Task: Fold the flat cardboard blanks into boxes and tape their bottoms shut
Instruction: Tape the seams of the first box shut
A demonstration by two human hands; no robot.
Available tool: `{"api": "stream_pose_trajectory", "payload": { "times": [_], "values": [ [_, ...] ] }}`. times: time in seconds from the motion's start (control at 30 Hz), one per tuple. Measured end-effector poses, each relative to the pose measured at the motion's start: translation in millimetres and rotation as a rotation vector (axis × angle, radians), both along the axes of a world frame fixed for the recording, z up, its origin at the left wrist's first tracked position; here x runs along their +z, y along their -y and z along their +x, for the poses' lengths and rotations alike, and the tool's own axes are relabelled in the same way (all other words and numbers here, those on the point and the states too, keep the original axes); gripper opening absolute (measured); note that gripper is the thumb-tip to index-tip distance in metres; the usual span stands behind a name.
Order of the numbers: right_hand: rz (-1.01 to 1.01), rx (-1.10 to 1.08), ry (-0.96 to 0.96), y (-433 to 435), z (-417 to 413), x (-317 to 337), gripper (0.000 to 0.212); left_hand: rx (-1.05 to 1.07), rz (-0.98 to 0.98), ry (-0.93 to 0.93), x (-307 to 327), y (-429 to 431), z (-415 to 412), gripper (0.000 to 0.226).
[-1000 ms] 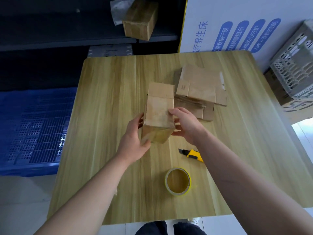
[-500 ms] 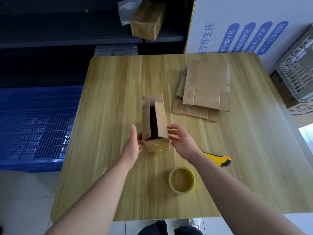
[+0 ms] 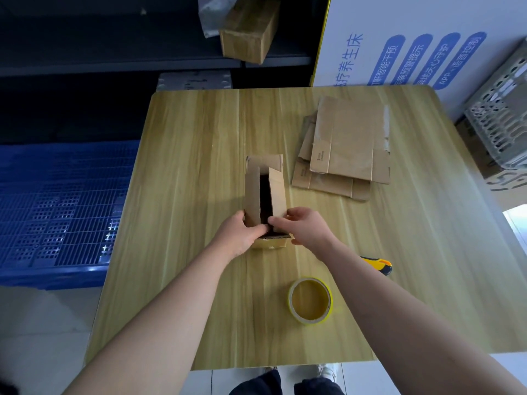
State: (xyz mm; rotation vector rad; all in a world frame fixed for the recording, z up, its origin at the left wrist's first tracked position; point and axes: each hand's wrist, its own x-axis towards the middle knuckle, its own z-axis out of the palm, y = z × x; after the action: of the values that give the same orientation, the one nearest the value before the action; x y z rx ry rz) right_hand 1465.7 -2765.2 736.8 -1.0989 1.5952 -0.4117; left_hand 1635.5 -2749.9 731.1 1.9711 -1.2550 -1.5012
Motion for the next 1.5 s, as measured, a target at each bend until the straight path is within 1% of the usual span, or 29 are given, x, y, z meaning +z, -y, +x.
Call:
{"api": "stream_pose_trajectory", "payload": {
  "times": [0.1,0.17,0.23,0.27,0.37,0.43,0.47,0.57,0.63,0.7,0.8,0.87,0.93,1.03,1.1,1.13,1.23,1.27,1.37,1.4,1.43,1.5],
  "values": [
    [0.009,0.022,-0.024,6.8,4.2,3.2,0.039,0.019,0.026,-0.111,1.1,2.3,2.9,0.056],
    [0.019,0.013,0.037,14.6,5.5,2.9,0.029,0.068,0.014,-0.195,3.4,3.9,3.8,0.039],
    [0.023,0.002,0.095,24.0,7.1,2.5,0.027,0.135,0.005,-0.262,3.7,8.5,2.9,0.018],
    [0.022,-0.005,0.109,30.2,8.0,1.7,0.028,0.163,0.0,-0.287,3.3,13.8,1.7,0.015],
    [0.031,-0.015,0.106,54.9,12.0,2.1,0.03,0.209,-0.021,-0.311,2.8,39.3,-1.0,0.018],
    [0.041,-0.026,0.106,76.4,14.4,0.7,0.035,0.224,-0.056,-0.308,-0.5,62.9,0.4,0.011],
    [0.045,-0.029,0.11,88.7,15.2,-1.0,0.037,0.227,-0.075,-0.309,-2.7,75.5,1.9,0.016],
    [0.049,-0.073,0.144,126.9,17.7,0.3,0.032,0.224,-0.098,-0.286,-4.7,116.8,4.2,0.045],
    [0.026,-0.106,0.195,155.1,19.0,0.1,0.038,0.226,-0.114,-0.292,-6.9,144.3,5.2,0.053],
    [0.018,-0.089,0.203,180.5,20.2,-0.5,0.042,0.225,-0.14,-0.31,-9.8,168.9,5.7,0.059],
    [-0.006,-0.009,0.112,215.3,21.2,-2.3,0.039,0.241,-0.186,-0.331,-11.2,199.4,4.1,0.063],
    [-0.037,0.007,0.109,234.7,22.3,-1.7,0.037,0.251,-0.207,-0.327,-12.5,216.4,3.2,0.065],
    [-0.059,0.045,0.065,250.6,23.6,-2.8,0.036,0.237,-0.219,-0.311,-13.8,230.9,3.5,0.068],
    [-0.059,0.025,0.044,265.7,23.8,-7.4,0.047,0.2,-0.216,-0.281,-12.3,243.3,4.4,0.074],
    [-0.072,0.077,-0.012,268.4,22.5,-5.8,0.052,0.192,-0.194,-0.255,-9.3,245.6,5.2,0.076],
    [-0.085,0.094,-0.041,268.5,20.9,-3.7,0.054,0.194,-0.183,-0.239,-8.5,245.7,5.6,0.075],
    [-0.085,0.054,-0.041,269.3,17.1,0.7,0.062,0.207,-0.17,-0.208,-3.1,242.3,6.3,0.071],
    [-0.092,0.059,-0.044,269.8,16.6,1.2,0.064,0.209,-0.168,-0.189,-1.9,241.1,7.4,0.073],
    [-0.124,0.09,-0.074,270.5,17.4,1.6,0.069,0.194,-0.173,-0.102,3.0,237.3,9.5,0.093],
    [-0.133,0.106,-0.086,270.6,17.4,2.0,0.072,0.188,-0.175,-0.074,2.4,237.0,10.6,0.096],
    [-0.142,0.122,-0.096,270.3,17.2,1.9,0.073,0.185,-0.186,-0.048,3.1,236.6,10.4,0.092],
    [-0.166,0.139,-0.114,269.2,16.3,2.0,0.073,0.177,-0.217,-0.007,4.0,236.9,11.3,0.074]
  ]
}}
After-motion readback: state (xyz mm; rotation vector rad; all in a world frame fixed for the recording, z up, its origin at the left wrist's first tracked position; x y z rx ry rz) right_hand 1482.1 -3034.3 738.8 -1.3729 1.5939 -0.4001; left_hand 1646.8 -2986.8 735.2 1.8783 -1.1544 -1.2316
